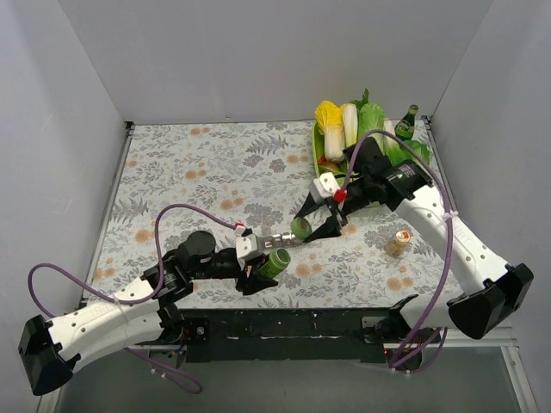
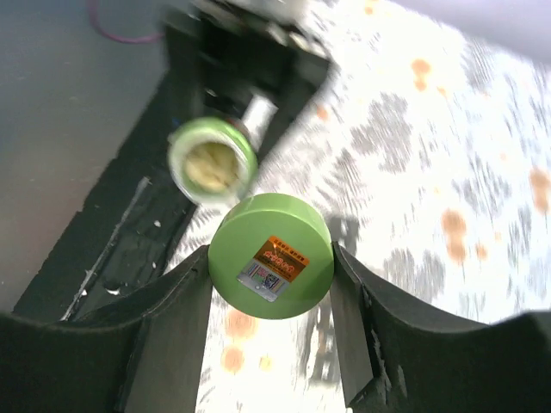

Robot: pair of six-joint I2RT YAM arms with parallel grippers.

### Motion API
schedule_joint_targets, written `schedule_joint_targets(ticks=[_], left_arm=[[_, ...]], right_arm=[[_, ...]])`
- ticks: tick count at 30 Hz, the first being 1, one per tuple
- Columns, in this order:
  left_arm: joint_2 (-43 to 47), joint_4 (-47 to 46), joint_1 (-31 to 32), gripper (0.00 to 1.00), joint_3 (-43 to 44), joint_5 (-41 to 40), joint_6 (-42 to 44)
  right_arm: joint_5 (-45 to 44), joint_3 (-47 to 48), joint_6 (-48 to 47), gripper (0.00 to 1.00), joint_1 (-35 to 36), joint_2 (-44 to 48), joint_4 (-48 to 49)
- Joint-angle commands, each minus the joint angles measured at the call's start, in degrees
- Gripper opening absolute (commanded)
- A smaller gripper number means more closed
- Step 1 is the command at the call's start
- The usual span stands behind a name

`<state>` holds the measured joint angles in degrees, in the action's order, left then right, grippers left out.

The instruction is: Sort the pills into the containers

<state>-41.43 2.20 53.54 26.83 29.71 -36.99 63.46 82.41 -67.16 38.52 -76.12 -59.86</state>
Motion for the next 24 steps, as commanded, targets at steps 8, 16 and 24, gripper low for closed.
schedule_joint_targets(ticks=[8, 16, 24], left_arm=[[3.7, -3.9, 0.1, 0.00, 0.4, -11.5, -9.5], [5.0, -6.1, 0.2, 0.00, -1.5, -13.8, -18.3], [6.2, -5.7, 0.2, 0.00, -1.5, -15.2, -19.1]], right_arm=[[-26.4, -18.3, 20.7, 0.01, -22.3, -4.6, 1.4], [-41.9, -30.5, 29.4, 0.06, -28.7, -6.8, 18.9], [-51.2, -32.8, 31.9, 0.17, -28.7, -11.3, 26.5]])
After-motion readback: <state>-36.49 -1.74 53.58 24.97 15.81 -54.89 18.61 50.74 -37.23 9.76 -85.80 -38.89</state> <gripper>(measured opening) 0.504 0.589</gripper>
